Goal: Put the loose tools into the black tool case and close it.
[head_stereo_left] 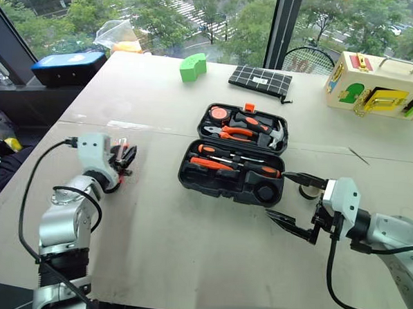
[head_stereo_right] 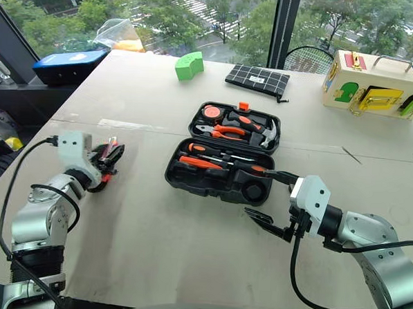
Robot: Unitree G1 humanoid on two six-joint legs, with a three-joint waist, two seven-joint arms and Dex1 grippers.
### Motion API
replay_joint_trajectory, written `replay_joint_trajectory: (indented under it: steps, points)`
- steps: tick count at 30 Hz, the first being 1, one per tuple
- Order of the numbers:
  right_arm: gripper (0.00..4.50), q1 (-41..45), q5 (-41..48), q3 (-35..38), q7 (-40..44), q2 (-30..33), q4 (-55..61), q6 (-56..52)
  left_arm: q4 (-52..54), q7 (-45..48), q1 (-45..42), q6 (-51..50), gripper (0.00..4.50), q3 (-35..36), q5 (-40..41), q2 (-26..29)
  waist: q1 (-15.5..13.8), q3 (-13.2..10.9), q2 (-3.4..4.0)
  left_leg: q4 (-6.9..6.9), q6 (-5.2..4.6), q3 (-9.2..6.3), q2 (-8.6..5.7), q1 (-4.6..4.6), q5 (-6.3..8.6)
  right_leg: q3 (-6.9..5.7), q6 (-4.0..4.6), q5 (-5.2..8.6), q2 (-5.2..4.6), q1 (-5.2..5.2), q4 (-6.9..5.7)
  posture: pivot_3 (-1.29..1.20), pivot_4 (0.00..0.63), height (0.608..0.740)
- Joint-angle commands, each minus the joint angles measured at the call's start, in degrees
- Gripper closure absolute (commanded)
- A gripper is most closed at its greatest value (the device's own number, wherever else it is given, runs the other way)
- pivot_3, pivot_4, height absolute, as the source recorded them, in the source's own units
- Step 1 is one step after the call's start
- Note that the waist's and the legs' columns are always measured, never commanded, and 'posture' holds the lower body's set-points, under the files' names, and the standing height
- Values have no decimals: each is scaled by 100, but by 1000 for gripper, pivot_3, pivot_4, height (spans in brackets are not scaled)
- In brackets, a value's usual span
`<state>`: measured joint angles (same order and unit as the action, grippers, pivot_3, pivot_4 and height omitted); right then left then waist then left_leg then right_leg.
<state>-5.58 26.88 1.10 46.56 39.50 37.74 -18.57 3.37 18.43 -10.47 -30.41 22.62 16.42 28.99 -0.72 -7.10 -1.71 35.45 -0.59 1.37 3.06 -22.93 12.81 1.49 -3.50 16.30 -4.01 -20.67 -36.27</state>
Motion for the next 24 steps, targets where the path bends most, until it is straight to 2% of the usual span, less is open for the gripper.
replay_joint_trajectory:
  steps: [1, 2, 3, 10, 13, 17, 18, 20, 22, 24]
  points:
    - [0, 90, -43, 67, 11, 18, 47, 113, -13, -127, -25, -35, 721, 47, -95, 97, -2, -1, 1, 0, 0, 0, -1, 0, 0, 0, 0, 0, 0, 0, 1, 0, 150, 740]
    - [0, 105, -62, 41, 9, 7, 35, 121, -77, -161, -13, -138, 179, 9, -112, 88, -1, -1, 1, 0, 0, 1, -3, 0, 0, -1, 0, 0, 5, 0, 2, 0, 150, 740]
    - [0, 117, -75, 20, 7, -2, 31, 124, -145, -200, -3, -227, 11, -17, -130, 77, -1, -1, 1, 0, 0, 0, -5, 1, 0, -2, -1, 0, 15, 0, 2, 0, 150, 740]
    - [0, 55, -132, 60, 27, 20, 49, 118, -666, -282, -118, -885, 11, -169, -11, -116, -10, 7, 16, 3, -1, -1, -19, 6, -1, -1, -3, -1, 30, 4, -1, 0, 150, 740]
    - [0, -35, -151, 115, 0, 47, 119, 91, -742, -243, -136, -843, 856, -204, -3, -204, -10, 19, 38, 3, -1, -3, -39, 8, -1, 0, -4, 0, 29, 5, -4, 0, 150, 740]
    - [0, -108, -148, 174, -27, 67, 164, 71, -711, -214, -142, -713, 2770, -203, -3, -290, -12, 27, 50, 6, -2, -3, -43, 10, -1, 1, -4, 0, 29, 7, -7, 0, 150, 740]
    - [0, -121, -148, 178, -35, 69, 174, 69, -713, -211, -164, -634, 3107, -179, 12, -317, -10, 28, 52, 6, -2, -3, -44, 10, -1, 2, -5, 0, 28, 7, -7, 0, 150, 740]
    - [0, -154, -183, 172, -80, 63, 178, 61, -599, 45, -355, -186, 3125, -266, 73, -357, -14, 28, 52, 6, -2, -4, -45, 12, -2, 3, -4, 0, 28, 7, -10, 0, 150, 740]
    - [0, -183, -204, 160, -131, 54, 182, 46, -305, 745, -676, 280, 3125, -675, 223, -360, -38, 20, 40, 8, -1, -8, -46, 9, -2, -2, -4, 0, 29, 6, -12, 0, 150, 740]
    - [0, -217, -201, 163, -158, 50, 206, 43, -70, 1506, -959, 329, 3125, -1167, 432, -353, -84, 12, 21, 26, 2, -8, -49, -13, -4, -22, -3, 1, 30, 6, -12, 0, 150, 740]
